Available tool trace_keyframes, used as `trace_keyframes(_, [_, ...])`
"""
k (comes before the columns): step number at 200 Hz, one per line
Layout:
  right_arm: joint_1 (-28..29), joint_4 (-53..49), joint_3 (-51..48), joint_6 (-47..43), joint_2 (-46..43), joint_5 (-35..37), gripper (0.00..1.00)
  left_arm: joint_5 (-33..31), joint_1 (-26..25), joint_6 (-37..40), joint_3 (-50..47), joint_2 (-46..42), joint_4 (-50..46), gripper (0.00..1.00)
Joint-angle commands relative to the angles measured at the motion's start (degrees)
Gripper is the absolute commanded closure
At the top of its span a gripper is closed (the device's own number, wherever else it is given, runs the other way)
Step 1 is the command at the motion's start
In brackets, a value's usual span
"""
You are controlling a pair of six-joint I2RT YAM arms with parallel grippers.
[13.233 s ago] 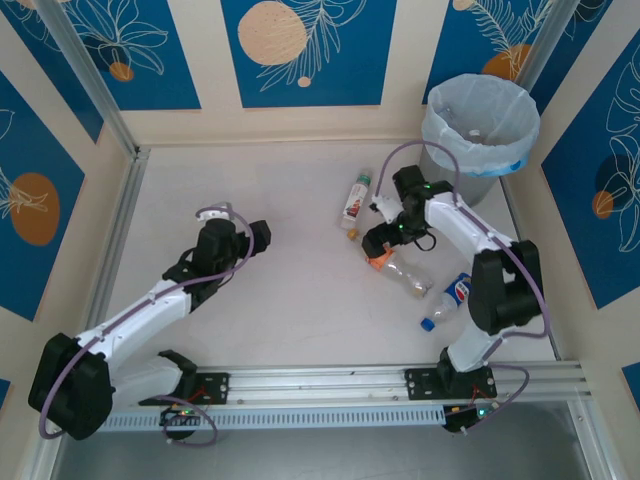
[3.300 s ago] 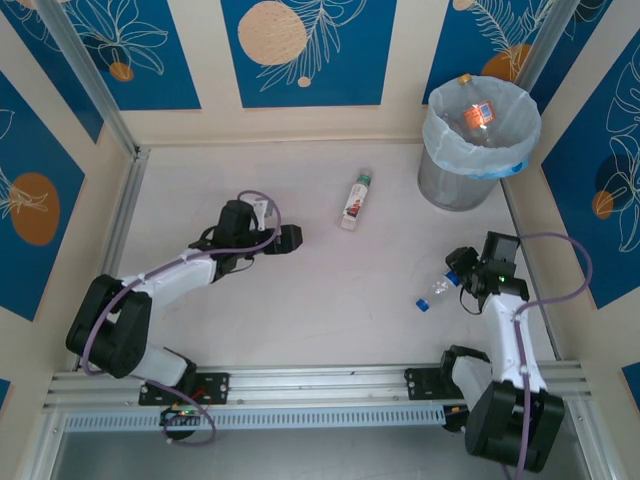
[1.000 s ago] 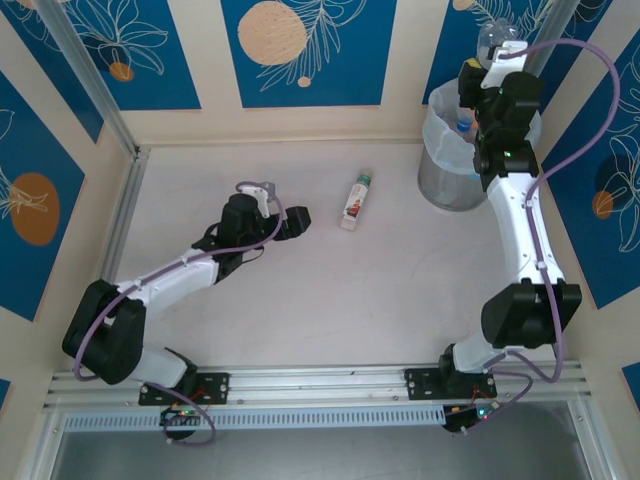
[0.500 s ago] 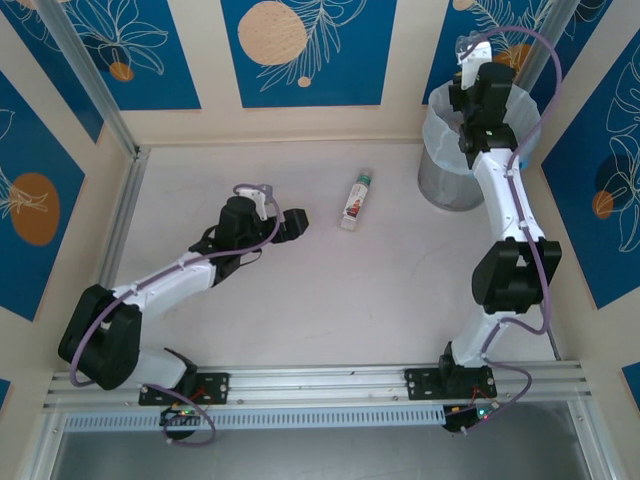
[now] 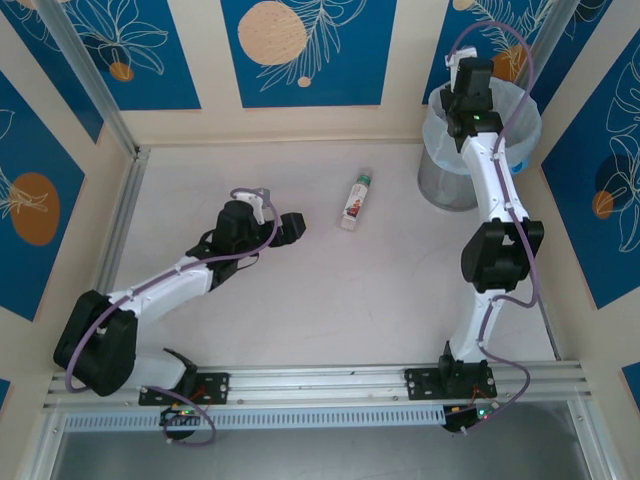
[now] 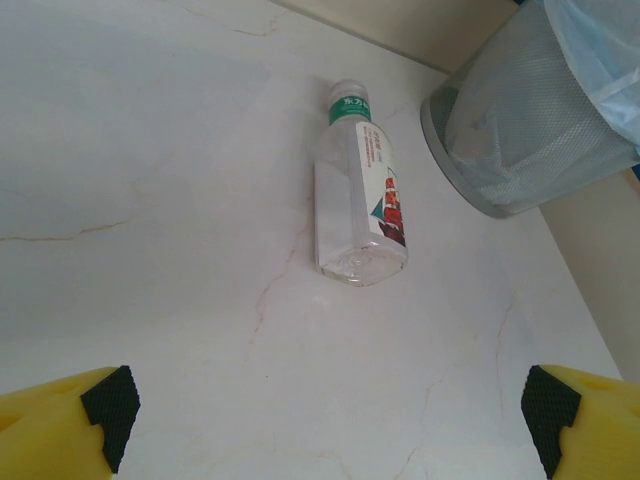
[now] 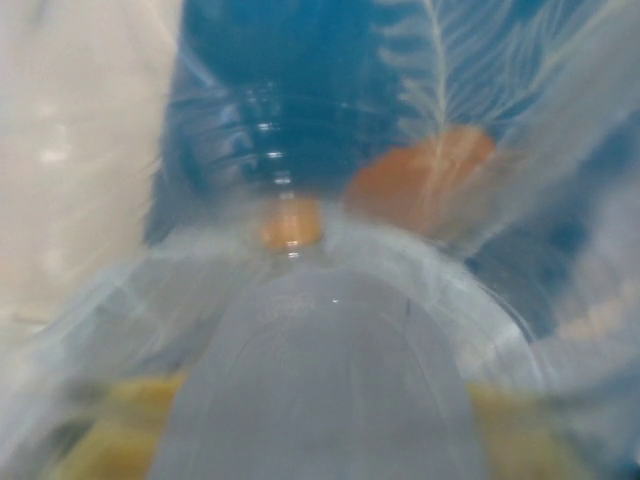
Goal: Put the plastic bottles in the bin
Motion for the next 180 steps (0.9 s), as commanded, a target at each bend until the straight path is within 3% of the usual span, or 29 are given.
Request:
trace_keyframes(1, [-0.46,-7.73,4.81,3.47,3.60,2.44,0.57,-0.34,-0.67,1.49,0.24,-0.81,-0.82,0.01])
trace_keyframes(29, [-1.22,-20.54,16.73,9.32,10.20,0.38,0.34,-0.13,-0.65,1.70,0.73,-0.34,-0.91,0.01])
trace_keyframes(74, [-0.84,-26.23,26.79,15.98,11.83,-5.01,0.21,-0.12,-0.64,1.53,0.76,-0.21,-0.87,0.01])
trace_keyframes(151, [-0.73,-26.14,21.68,22.95,1.90,-18.71,0.13,-0.40,-0.65,1.56,-0.34,-0.70,-0.47,0.01])
trace_keyframes(157, [-0.65,-25.52,20.24,23.45,0.70,-20.14,0.11,-0.46,-0.62,1.61,-0.40,-0.83,-0.42,0.01])
trace_keyframes(163, [-0.65,-24.65,18.56,24.07,-0.52,-21.54,0.00,-0.46,-0.66,1.62,-0.49,-0.82,-0.31,0.01])
trace_keyframes(180, [-0.47,-21.81,13.32,25.80,-4.35,-25.59,0.01,-0.23,-0.60,1.44,-0.59,-0.70,-0.12,0.00])
